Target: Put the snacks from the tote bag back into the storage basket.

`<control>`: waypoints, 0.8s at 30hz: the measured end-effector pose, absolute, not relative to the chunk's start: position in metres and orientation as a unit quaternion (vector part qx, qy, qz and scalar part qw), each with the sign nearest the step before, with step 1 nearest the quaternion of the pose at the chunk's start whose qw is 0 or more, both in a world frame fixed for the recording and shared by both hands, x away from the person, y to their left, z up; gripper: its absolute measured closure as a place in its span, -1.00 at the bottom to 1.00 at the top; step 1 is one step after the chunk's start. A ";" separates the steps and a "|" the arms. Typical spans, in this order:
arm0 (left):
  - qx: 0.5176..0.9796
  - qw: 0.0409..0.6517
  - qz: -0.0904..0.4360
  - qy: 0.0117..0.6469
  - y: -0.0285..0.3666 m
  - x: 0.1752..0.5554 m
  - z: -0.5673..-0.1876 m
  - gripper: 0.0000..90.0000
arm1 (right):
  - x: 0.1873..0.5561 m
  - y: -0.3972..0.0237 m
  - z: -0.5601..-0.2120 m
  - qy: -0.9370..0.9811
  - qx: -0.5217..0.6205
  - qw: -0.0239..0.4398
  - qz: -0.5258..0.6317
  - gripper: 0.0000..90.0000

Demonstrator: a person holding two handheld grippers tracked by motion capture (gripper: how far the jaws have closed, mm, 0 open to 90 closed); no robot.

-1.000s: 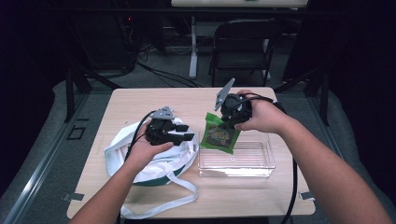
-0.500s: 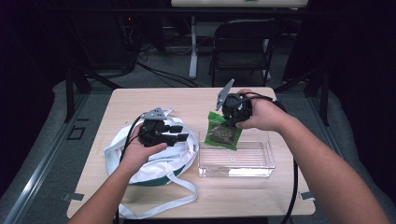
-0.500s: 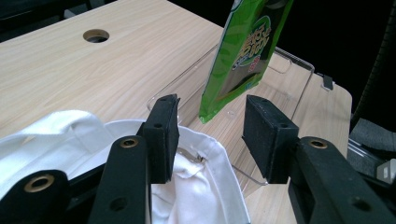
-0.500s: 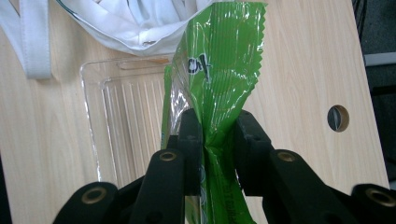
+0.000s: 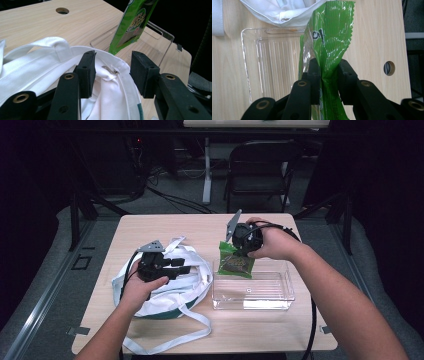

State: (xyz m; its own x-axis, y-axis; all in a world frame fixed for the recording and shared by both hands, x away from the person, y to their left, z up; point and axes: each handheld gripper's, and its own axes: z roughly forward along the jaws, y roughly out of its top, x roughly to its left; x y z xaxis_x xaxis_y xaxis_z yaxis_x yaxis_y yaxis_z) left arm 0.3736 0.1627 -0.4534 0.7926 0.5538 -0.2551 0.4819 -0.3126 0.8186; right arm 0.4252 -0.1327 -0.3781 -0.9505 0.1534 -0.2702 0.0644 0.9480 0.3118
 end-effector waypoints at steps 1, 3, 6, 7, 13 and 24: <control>0.809 0.491 0.037 0.320 0.163 0.374 -0.453 0.23 | 0.425 -0.133 -0.378 0.976 0.056 0.147 0.151 0.65; 0.808 0.491 0.040 0.324 0.166 0.372 -0.456 0.23 | 0.427 -0.131 -0.380 0.976 0.053 0.150 0.149 0.65; 0.807 0.490 0.042 0.326 0.167 0.371 -0.458 0.23 | 0.428 -0.130 -0.383 0.976 0.050 0.152 0.148 0.65; 0.807 0.490 0.043 0.326 0.168 0.371 -0.459 0.23 | 0.428 -0.130 -0.383 0.976 0.050 0.152 0.148 0.65; 0.808 0.487 0.045 0.330 0.171 0.370 -0.465 0.23 | 0.432 -0.127 -0.391 0.977 0.047 0.152 0.143 0.66; 0.792 0.506 0.036 0.339 0.176 0.365 -0.478 0.24 | 0.438 -0.123 -0.409 0.978 0.042 0.153 0.136 0.65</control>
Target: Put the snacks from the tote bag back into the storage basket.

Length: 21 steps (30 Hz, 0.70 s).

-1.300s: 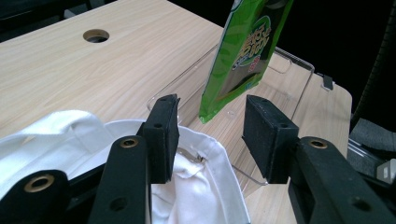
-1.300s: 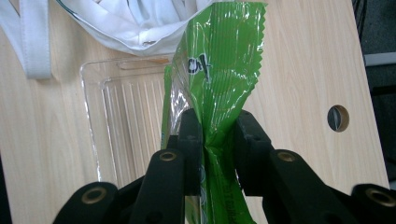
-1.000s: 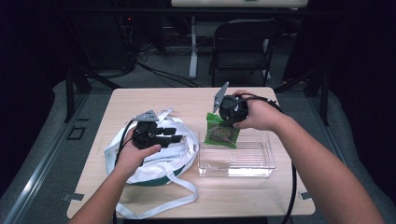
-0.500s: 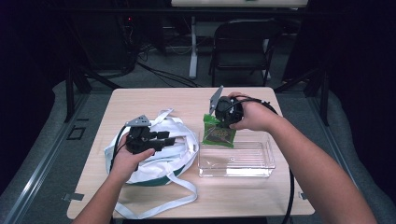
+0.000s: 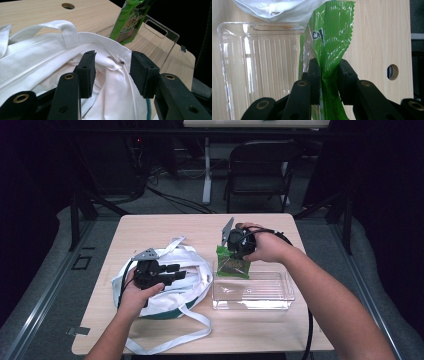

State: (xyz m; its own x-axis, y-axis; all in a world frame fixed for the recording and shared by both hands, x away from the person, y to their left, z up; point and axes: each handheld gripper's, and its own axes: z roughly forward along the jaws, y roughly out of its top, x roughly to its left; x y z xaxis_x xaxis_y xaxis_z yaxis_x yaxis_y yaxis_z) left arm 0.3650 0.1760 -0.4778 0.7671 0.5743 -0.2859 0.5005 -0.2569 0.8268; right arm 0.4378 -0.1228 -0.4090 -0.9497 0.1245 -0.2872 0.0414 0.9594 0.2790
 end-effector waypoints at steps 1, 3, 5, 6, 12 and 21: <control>0.791 0.507 0.037 0.340 0.176 0.365 -0.479 0.24 | 0.439 -0.123 -0.411 0.978 0.042 0.153 0.137 0.65; 0.793 0.504 0.040 0.339 0.175 0.364 -0.480 0.23 | 0.440 -0.123 -0.413 0.978 0.039 0.156 0.136 0.65; 0.793 0.504 0.041 0.340 0.175 0.364 -0.481 0.24 | 0.442 -0.124 -0.414 0.978 0.041 0.158 0.134 0.65; 0.793 0.504 0.041 0.339 0.175 0.363 -0.481 0.23 | 0.444 -0.124 -0.415 0.977 0.041 0.158 0.136 0.65; 0.787 0.514 0.043 0.340 0.176 0.360 -0.484 0.23 | 0.448 -0.121 -0.422 0.978 0.033 0.162 0.127 0.65; 0.786 0.514 0.051 0.339 0.181 0.357 -0.482 0.24 | 0.451 -0.114 -0.428 0.977 0.019 0.171 0.125 0.65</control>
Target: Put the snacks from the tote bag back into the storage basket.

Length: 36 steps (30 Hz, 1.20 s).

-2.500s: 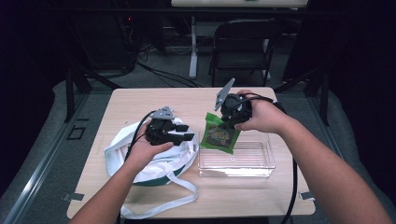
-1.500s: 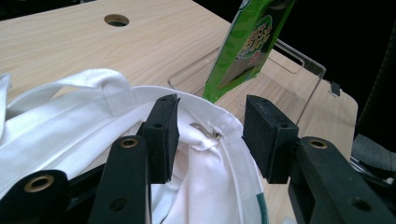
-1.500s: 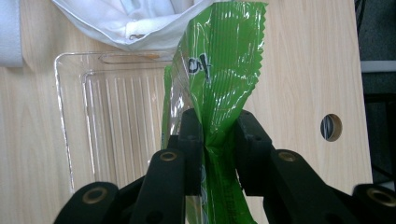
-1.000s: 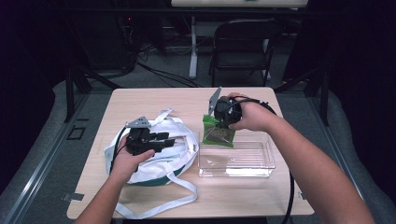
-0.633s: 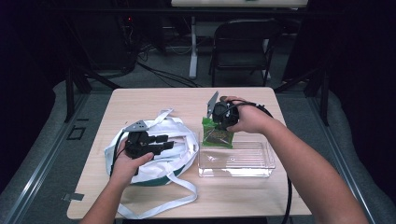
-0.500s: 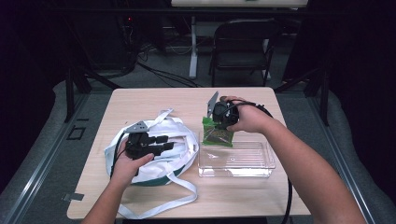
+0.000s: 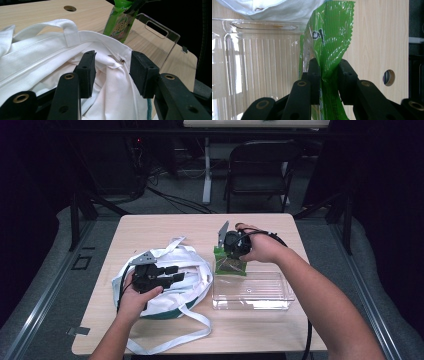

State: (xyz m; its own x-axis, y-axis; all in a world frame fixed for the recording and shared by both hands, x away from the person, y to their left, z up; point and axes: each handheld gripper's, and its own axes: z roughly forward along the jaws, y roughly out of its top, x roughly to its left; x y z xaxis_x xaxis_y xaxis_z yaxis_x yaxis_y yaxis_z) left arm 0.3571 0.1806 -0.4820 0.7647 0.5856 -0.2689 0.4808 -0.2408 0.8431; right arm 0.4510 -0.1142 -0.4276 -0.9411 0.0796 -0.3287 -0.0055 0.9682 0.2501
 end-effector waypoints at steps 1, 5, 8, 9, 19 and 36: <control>0.787 0.512 0.050 0.341 0.181 0.357 -0.482 0.24 | 0.451 -0.113 -0.429 0.977 0.019 0.170 0.127 0.65; 0.785 0.513 0.051 0.344 0.183 0.357 -0.483 0.24 | 0.453 -0.114 -0.433 0.977 0.019 0.169 0.131 0.65; 0.785 0.512 0.052 0.343 0.184 0.357 -0.483 0.24 | 0.453 -0.115 -0.437 0.977 0.018 0.168 0.130 0.65; 0.784 0.513 0.053 0.345 0.185 0.358 -0.484 0.24 | 0.454 -0.115 -0.438 0.976 0.019 0.169 0.132 0.65; 0.783 0.513 0.054 0.348 0.187 0.359 -0.484 0.24 | 0.455 -0.117 -0.439 0.974 0.014 0.174 0.141 0.63; 0.780 0.516 0.055 0.350 0.188 0.357 -0.484 0.24 | 0.457 -0.118 -0.438 0.971 0.043 0.188 0.138 0.18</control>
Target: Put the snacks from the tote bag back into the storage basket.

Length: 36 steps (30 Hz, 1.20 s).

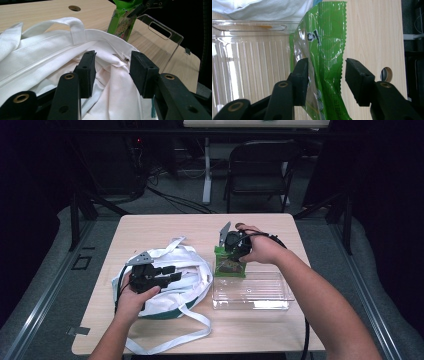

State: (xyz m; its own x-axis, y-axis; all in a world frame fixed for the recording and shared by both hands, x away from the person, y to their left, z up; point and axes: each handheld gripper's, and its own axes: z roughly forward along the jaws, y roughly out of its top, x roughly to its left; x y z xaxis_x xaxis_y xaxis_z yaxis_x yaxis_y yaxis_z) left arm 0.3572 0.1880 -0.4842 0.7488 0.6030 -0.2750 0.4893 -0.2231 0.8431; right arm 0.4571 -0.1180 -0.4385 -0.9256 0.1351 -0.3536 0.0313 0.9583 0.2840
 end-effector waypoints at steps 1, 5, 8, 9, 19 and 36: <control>0.781 0.514 0.056 0.350 0.188 0.357 -0.484 0.24 | 0.457 -0.118 -0.439 0.971 0.044 0.190 0.139 0.16; 0.779 0.513 0.063 0.355 0.190 0.357 -0.483 0.24 | 0.457 -0.118 -0.438 0.970 0.044 0.192 0.146 0.05; 0.779 0.511 0.064 0.358 0.192 0.357 -0.483 0.24 | 0.456 -0.118 -0.437 0.970 0.048 0.191 0.143 0.04; 0.777 0.513 0.066 0.357 0.192 0.357 -0.483 0.23 | 0.456 -0.119 -0.437 0.970 0.048 0.190 0.142 0.03; 0.778 0.510 0.068 0.360 0.194 0.357 -0.484 0.23 | 0.456 -0.119 -0.437 0.969 0.048 0.189 0.148 -0.03; 0.777 0.507 0.069 0.366 0.194 0.357 -0.487 0.20 | 0.455 -0.122 -0.434 0.968 0.049 0.194 0.152 -0.12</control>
